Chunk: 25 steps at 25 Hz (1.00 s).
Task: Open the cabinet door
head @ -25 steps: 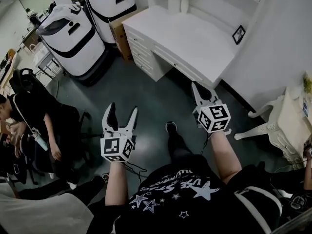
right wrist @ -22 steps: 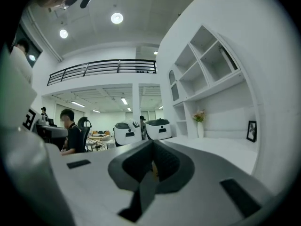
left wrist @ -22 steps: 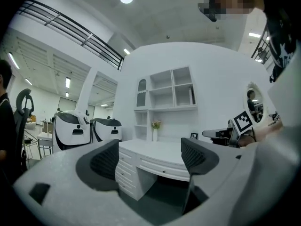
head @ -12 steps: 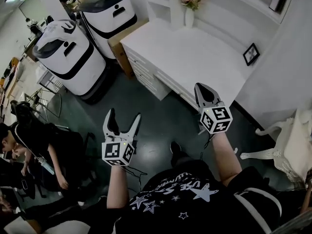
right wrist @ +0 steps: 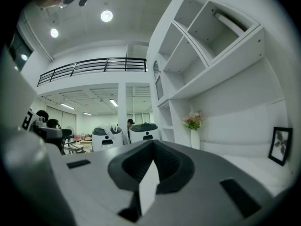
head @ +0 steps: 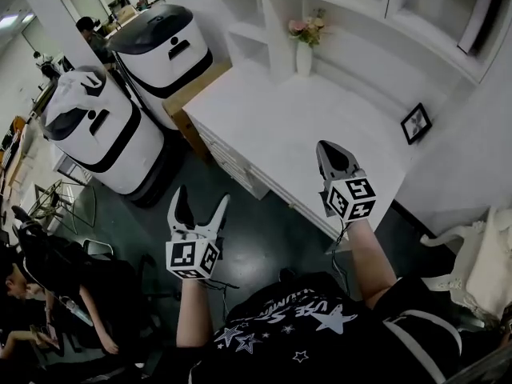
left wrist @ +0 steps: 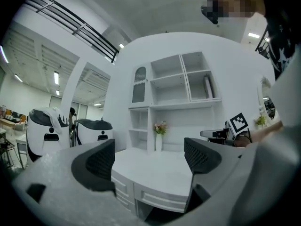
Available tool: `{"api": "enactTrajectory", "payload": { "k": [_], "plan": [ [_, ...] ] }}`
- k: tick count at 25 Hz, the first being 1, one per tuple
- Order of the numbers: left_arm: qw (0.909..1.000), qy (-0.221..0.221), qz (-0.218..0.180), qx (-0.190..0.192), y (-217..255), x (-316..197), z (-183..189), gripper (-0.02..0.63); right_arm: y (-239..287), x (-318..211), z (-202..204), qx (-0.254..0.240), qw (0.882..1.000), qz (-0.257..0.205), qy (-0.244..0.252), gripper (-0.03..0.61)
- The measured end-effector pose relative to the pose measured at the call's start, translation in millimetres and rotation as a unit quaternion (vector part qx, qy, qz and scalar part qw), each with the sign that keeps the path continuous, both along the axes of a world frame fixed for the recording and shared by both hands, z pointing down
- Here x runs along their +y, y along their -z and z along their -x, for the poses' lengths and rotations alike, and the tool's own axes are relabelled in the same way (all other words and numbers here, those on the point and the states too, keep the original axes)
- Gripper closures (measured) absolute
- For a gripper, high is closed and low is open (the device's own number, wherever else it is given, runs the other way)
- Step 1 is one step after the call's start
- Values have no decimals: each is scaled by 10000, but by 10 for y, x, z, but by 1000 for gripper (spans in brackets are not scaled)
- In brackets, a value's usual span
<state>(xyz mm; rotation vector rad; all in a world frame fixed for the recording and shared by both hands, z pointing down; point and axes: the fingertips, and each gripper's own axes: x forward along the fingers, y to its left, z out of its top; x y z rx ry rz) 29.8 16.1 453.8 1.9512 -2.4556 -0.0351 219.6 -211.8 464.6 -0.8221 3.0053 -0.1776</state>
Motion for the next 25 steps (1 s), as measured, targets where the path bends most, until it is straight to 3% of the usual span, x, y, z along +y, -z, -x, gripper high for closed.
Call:
{"api": "enactTrajectory", "payload": {
  "k": [12, 18, 25],
  "plan": [
    [9987, -382, -320, -86, 227, -853, 474, 153, 250, -666, 326, -128, 9992, -277, -272, 572],
    [9942, -902, -554, -213, 384, -1447, 870, 153, 375, -980, 474, -223, 9963, -404, -719, 572],
    [9812, -1679, -871, -372, 740, -2299, 1500, 155, 791, -1406, 821, -328, 9874, -685, -1387, 572]
  ]
}}
